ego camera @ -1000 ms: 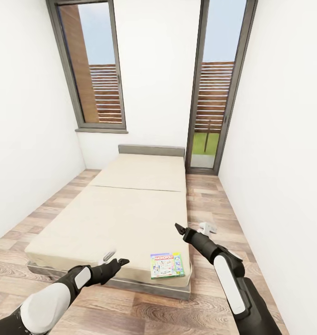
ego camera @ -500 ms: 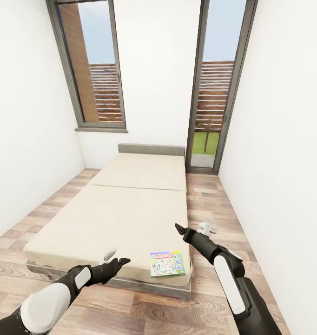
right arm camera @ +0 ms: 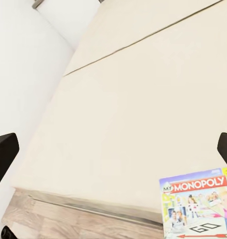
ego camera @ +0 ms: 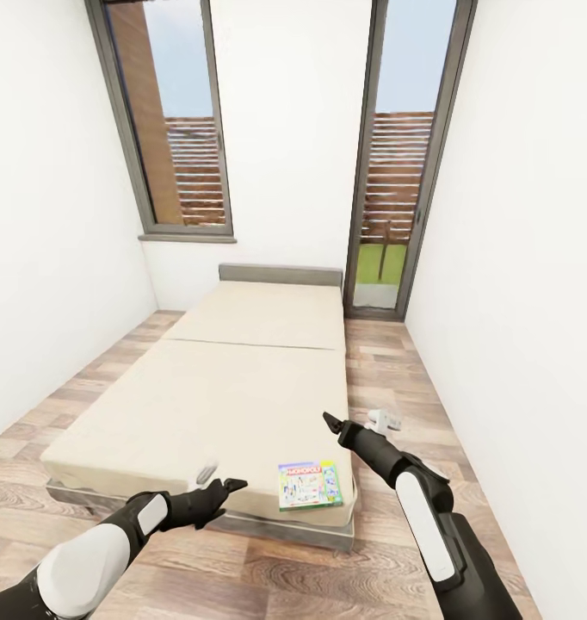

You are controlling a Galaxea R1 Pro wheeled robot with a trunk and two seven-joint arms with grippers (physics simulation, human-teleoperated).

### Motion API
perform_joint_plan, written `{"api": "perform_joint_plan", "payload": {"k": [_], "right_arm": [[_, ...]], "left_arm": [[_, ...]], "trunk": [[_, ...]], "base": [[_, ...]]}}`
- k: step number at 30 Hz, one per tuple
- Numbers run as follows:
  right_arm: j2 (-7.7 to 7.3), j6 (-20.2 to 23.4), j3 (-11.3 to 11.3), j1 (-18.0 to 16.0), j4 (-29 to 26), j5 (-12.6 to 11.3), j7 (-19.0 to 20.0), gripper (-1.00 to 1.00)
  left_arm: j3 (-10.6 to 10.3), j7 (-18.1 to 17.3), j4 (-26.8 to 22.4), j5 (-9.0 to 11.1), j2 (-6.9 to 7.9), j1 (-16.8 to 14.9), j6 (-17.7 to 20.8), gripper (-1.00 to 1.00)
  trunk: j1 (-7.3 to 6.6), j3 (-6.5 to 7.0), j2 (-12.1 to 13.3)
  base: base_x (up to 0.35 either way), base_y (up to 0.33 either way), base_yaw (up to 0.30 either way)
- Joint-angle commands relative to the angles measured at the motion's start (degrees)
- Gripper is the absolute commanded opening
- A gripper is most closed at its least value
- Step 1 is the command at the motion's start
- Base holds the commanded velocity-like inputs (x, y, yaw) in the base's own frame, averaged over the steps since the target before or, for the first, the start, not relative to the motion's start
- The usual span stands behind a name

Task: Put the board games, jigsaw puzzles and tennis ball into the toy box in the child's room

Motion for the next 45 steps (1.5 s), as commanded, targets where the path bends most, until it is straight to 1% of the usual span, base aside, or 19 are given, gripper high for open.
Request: {"api": "perform_joint_plan", "payload": {"k": [1, 6, 12, 18, 21, 23, 25, 27, 29, 31, 33, 35, 37, 39, 40, 42, 43, 44, 45], "right_arm": [[-0.01, 0.3, -0.1, 0.0, -0.1, -0.1, 0.1, 1.0], [-0.09, 0.4, -0.1, 0.0, -0.5, -0.1, 0.3, 1.0], [-0.2, 0.8, -0.2, 0.1, -4.8, -0.1, 0.4, 1.0], [-0.24, 1.8, -0.3, 1.5, -7.5, -0.3, 0.5, 1.0], [-0.23, 2.0, -0.3, 1.9, -8.7, -0.4, 0.9, 1.0], [-0.23, 2.1, -0.4, 2.0, -9.5, -0.4, 1.5, 1.0], [-0.24, 2.1, -0.7, 2.2, -10.3, -0.4, 2.9, 1.0], [-0.22, 2.1, -1.1, 2.2, -10.5, -0.4, 3.8, 1.0], [-0.19, 2.1, -1.9, 2.2, -10.7, -0.4, 5.5, 1.0], [-0.17, 2.1, -3.0, 2.3, -11.0, -0.4, 8.3, 1.0], [-0.16, 2.2, -4.0, 2.3, -11.1, -0.4, 10.3, 1.0], [-0.16, 2.4, -4.9, 2.4, -11.1, -0.4, 11.4, 1.0], [-0.16, 3.3, -6.9, 3.2, -11.2, -0.4, 13.6, 1.0], [-0.16, 3.9, -8.1, 3.6, -11.2, -0.4, 14.9, 1.0], [-0.16, 4.6, -9.3, 3.9, -11.2, -0.4, 16.6, 1.0], [-0.16, 5.4, -10.7, 4.1, -11.2, -0.4, 18.5, 1.0], [-0.16, 6.2, -12.1, 4.2, -11.2, -0.4, 20.7, 1.0], [-0.16, 6.6, -12.9, 4.3, -11.2, -0.4, 21.7, 1.0], [-0.16, 7.4, -14.6, 4.3, -11.1, -0.4, 23.6, 1.0]], "left_arm": [[0.5, -1.0, -0.1, -0.5, -0.01, 0.0, 0.5, 1.0], [0.5, -2.0, -0.1, -0.5, 0.03, 0.0, 0.6, 1.0], [0.5, -2.6, -0.1, -0.4, 0.01, 0.0, 0.7, 1.0], [0.6, -3.9, -0.1, -0.4, 0.16, 0.0, 1.1, 1.0], [1.0, -5.5, -0.1, -0.4, 0.91, 0.0, 2.1, 1.0], [1.7, -7.0, -0.1, -0.4, 1.48, 0.0, 3.6, 1.0], [2.8, -9.0, -0.1, -0.4, 2.45, -0.1, 5.6, 1.0], [3.3, -9.8, -0.2, -0.4, 2.98, -0.1, 6.3, 1.0], [3.9, -10.8, -0.2, -0.4, 3.52, -0.1, 6.9, 1.0], [4.4, -11.8, -0.2, -0.4, 3.88, -0.1, 7.2, 1.0], [4.6, -12.4, -0.2, -0.4, 3.98, -0.1, 7.3, 1.0], [4.7, -12.8, -0.2, -0.5, 3.98, -0.1, 7.4, 1.0], [4.8, -13.2, -0.1, -0.5, 3.99, -0.1, 7.4, 1.0], [4.9, -13.3, -0.2, -0.5, 3.97, -0.1, 7.4, 1.0], [4.9, -13.4, -0.1, -0.6, 3.95, -0.1, 7.4, 1.0], [4.9, -13.4, -0.1, -0.6, 3.93, -0.1, 7.4, 1.0], [4.9, -13.4, -0.1, -0.6, 3.91, -0.1, 7.4, 1.0], [4.9, -13.4, -0.1, -0.6, 3.89, -0.1, 7.4, 1.0], [4.9, -13.5, -0.1, -0.6, 3.86, -0.1, 7.4, 1.0]], "trunk": [[0.23, -0.25, -0.5], [1.32, -1.14, -2.5], [2.64, -2.22, -4.9], [3.96, -3.3, -7.3], [4.62, -3.84, -8.5], [5.06, -4.19, -9.3], [5.5, -4.55, -10.1], [5.94, -4.91, -10.9], [6.38, -5.27, -11.7], [6.81, -5.63, -12.5], [7.25, -5.99, -13.3], [7.69, -6.35, -14.1], [8.13, -6.71, -14.9], [8.57, -7.07, -15.7], [8.79, -7.25, -16.1], [9.23, -7.61, -16.9], [9.45, -7.79, -17.3], [9.67, -7.96, -17.7], [9.89, -8.14, -18.1]], "base": [[0.0, 0.0, 0.0], [0.0, 0.0, 0.0], [0.0, 0.0, 0.0], [0.0, 0.0, 0.0], [0.0, 0.0, 0.0], [0.0, 0.0, 0.0], [0.0, 0.0, 0.0], [0.0, 0.0, 0.0], [0.0, 0.0, 0.0], [0.0, 0.0, 0.0], [0.0, 0.0, 0.0], [0.0, 0.0, 0.0], [0.0, 0.0, 0.0], [0.0, 0.0, 0.0], [0.0, 0.0, 0.0], [0.0, 0.0, 0.0], [0.0, 0.0, 0.0], [0.0, 0.0, 0.0], [0.0, 0.0, 0.0]]}}
